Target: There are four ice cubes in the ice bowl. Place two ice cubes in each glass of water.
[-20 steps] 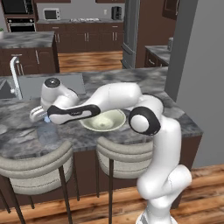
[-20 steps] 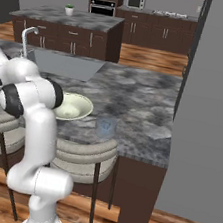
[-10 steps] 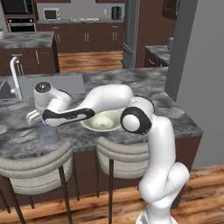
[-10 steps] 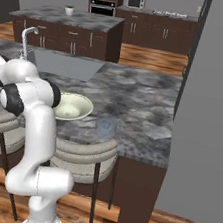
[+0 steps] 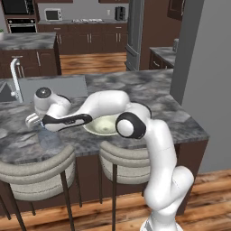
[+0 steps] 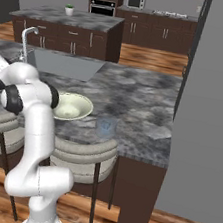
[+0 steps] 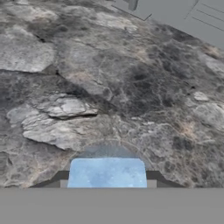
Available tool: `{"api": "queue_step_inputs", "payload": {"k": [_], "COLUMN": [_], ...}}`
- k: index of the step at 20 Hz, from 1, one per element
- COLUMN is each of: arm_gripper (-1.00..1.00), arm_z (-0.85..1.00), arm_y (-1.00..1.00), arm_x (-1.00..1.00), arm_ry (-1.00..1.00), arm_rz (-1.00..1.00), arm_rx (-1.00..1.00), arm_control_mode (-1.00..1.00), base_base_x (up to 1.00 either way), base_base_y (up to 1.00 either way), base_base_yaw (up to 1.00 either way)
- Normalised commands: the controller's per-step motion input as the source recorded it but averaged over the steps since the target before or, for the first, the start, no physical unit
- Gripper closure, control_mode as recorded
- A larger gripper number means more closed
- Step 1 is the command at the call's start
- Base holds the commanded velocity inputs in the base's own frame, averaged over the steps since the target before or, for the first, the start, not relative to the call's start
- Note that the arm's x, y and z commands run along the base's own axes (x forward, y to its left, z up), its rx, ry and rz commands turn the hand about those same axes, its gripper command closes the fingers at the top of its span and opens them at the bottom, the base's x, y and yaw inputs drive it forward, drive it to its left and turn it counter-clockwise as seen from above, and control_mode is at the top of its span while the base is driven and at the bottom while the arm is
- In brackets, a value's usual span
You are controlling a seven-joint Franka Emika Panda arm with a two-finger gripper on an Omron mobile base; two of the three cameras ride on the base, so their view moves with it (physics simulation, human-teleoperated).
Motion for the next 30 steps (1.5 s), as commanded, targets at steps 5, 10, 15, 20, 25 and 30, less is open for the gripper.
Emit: {"api": "queue_step_inputs", "payload": {"k": [5,10,15,20,25,30], "arm_gripper": [1.0,1.0,1.0,1.0,1.0,1.0], "arm_z": [-0.35,-0.28,-0.23,-0.07,-0.05,-0.03], "arm_y": [0.01,0.0,0.01,0.1,0.03,0.01], "arm_x": [0.02,0.13,0.33,0.05,0.13,-0.08], "arm_ry": [-0.03,-0.06,-0.05,0.0,-0.01,-0.01], "arm_rz": [0.0,0.0,0.0,0.0,0.0,0.0], "arm_rx": [0.0,0.0,0.0,0.0,0.0,0.0], "arm_control_mode": [-1.0,-1.0,-1.0,-1.0,-1.0,-1.0], "base_base_x": [0.0,0.0,0.0,0.0,0.0,0.0], "base_base_y": [0.0,0.0,0.0,0.0,0.0,0.0], "base_base_yaw": [0.0,0.0,0.0,0.0,0.0,0.0]}}
